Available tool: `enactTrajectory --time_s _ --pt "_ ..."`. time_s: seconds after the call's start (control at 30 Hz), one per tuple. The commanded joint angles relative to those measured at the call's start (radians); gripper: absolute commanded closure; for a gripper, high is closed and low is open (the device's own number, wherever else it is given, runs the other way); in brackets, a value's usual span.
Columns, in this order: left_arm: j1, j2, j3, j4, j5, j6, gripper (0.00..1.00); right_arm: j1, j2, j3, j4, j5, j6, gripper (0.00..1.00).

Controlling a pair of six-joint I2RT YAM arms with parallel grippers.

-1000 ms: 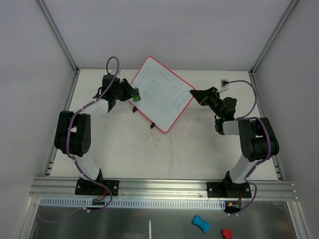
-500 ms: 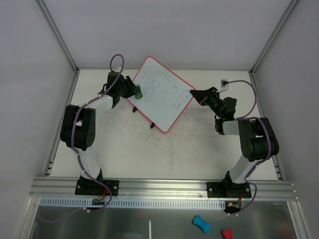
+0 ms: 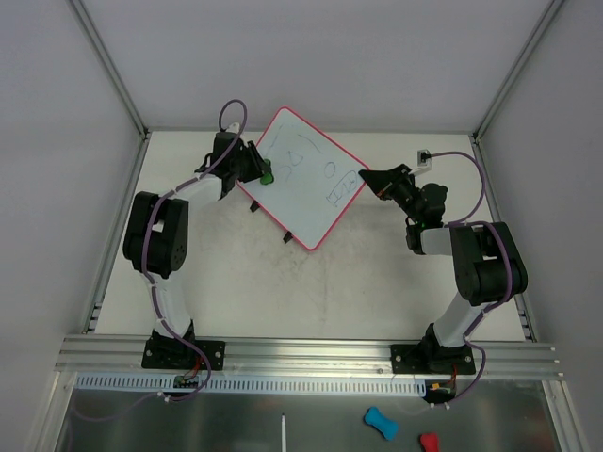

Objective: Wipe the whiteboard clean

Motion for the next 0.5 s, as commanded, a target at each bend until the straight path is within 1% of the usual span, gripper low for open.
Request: enactTrajectory --time_s 0.0,0.27,0.4,0.47 --pt "-0.039 0.033 0.055 -0.014 -0.018 0.044 1.00 0.030 -0.008 0.026 0.056 -0.080 -0.019 1.00" --pt "-0.146 0.025 0.049 -0.028 -0.051 0.097 1.00 0.032 -0.004 0.028 0.054 -0.080 -0.019 1.00" --pt "-0.203 0.027 0.048 -0.030 -0.044 0.139 1.00 0.033 -0.006 0.028 0.054 -0.080 -0.019 1.00" --pt "-0.223 0.038 0.058 -0.030 -0.022 0.183 1.00 0.032 -0.006 0.026 0.054 -0.081 -0.020 1.00"
